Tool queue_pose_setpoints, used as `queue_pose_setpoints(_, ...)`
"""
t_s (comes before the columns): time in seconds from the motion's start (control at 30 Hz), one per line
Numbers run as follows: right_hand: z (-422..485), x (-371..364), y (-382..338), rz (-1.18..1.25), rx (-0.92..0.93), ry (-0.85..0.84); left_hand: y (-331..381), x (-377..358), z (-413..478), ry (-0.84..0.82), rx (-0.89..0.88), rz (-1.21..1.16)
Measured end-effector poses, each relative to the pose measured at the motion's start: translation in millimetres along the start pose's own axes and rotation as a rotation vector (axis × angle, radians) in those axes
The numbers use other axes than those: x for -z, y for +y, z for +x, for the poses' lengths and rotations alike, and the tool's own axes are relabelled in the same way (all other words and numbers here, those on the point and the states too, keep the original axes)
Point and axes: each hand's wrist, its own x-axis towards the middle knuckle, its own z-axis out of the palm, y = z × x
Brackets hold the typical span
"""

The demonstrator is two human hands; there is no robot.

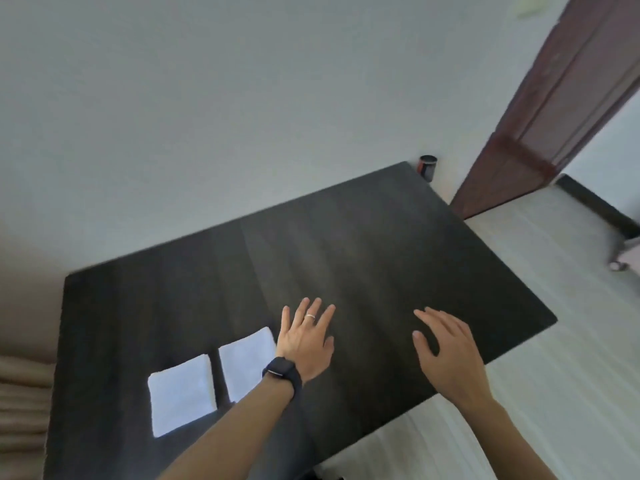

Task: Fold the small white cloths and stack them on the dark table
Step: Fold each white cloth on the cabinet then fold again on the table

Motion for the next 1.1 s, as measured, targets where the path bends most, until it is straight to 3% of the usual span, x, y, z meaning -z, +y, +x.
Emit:
queue_pose_setpoints(0.23,-67,169,143,-0.090,-0.184,0.346,263,49,27,0.148,-0.413,-0.044)
queue_pose_setpoints(0.57,-207,384,340,-0.229,-0.445,0.875,628,73,-14,0.301,-0.956,-0.068)
queue_pose_setpoints(0.83,-281,507,477,-0.307,-0.626,1.055,859,63,-40,0.356,-1.240,-0.088)
queue_pose_setpoints(1.1,-298,600,643,-0.360,-0.816,1.038,1087,28,-9,0.255,-1.411,-0.160)
